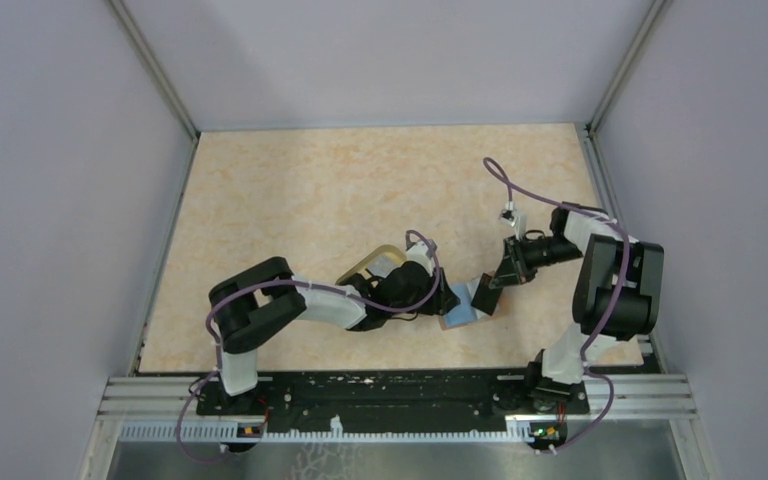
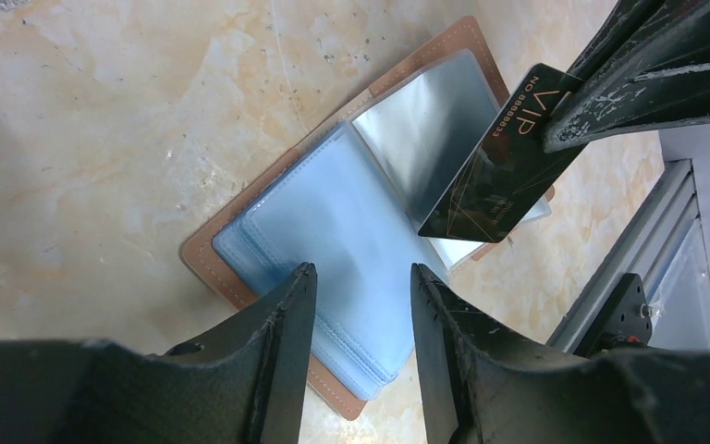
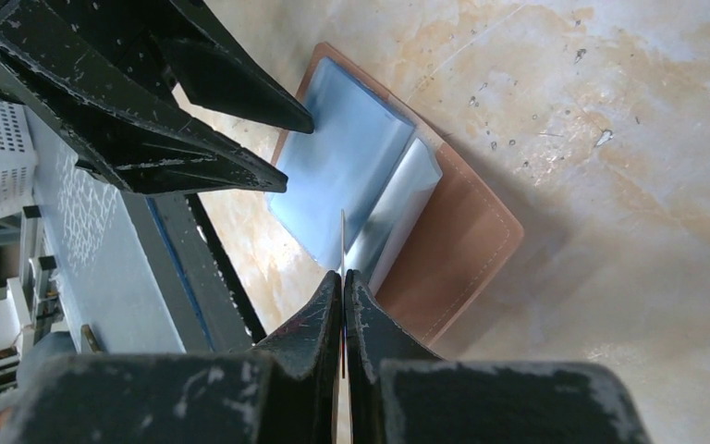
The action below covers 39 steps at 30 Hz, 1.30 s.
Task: Put the credit cards into the card holder
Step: Insert the credit card into the card holder.
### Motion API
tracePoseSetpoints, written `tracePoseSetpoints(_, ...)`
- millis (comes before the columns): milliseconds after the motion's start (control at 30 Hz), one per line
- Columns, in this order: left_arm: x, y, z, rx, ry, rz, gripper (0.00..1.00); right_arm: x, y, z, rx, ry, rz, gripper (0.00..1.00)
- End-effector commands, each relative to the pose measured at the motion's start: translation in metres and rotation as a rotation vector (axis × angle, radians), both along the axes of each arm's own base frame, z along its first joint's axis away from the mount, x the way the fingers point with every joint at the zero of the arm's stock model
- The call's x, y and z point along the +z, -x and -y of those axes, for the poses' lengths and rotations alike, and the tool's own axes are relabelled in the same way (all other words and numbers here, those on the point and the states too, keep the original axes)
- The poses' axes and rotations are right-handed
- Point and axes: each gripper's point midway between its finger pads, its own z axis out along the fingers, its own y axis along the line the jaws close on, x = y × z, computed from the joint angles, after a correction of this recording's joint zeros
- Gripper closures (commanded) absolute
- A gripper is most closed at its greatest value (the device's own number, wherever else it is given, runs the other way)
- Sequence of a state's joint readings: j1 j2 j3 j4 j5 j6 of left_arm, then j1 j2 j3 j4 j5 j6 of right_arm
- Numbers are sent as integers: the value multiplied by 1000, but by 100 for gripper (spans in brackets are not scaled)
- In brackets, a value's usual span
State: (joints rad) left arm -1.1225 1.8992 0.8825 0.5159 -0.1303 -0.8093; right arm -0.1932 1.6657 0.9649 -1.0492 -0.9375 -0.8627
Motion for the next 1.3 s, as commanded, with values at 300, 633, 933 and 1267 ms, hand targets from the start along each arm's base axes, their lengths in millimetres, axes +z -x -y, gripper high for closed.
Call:
tracePoseSetpoints(300,-34,4,-22,24,-178,-15,54,-3,-14,-4,4,-66,-31,100)
tracePoseSetpoints(633,-34,3,-22,24,-180,-9,54,-26,-19,5,-39,8,-90,100)
tracePoseSetpoints(933,-35,2,-20,15,-188,-2,54,-44,-16,6,16,79,-143,100)
tracePoseSetpoints(1267,-34,1,-17,6,-190,9,54,-51,-13,0,74,109,-178,100)
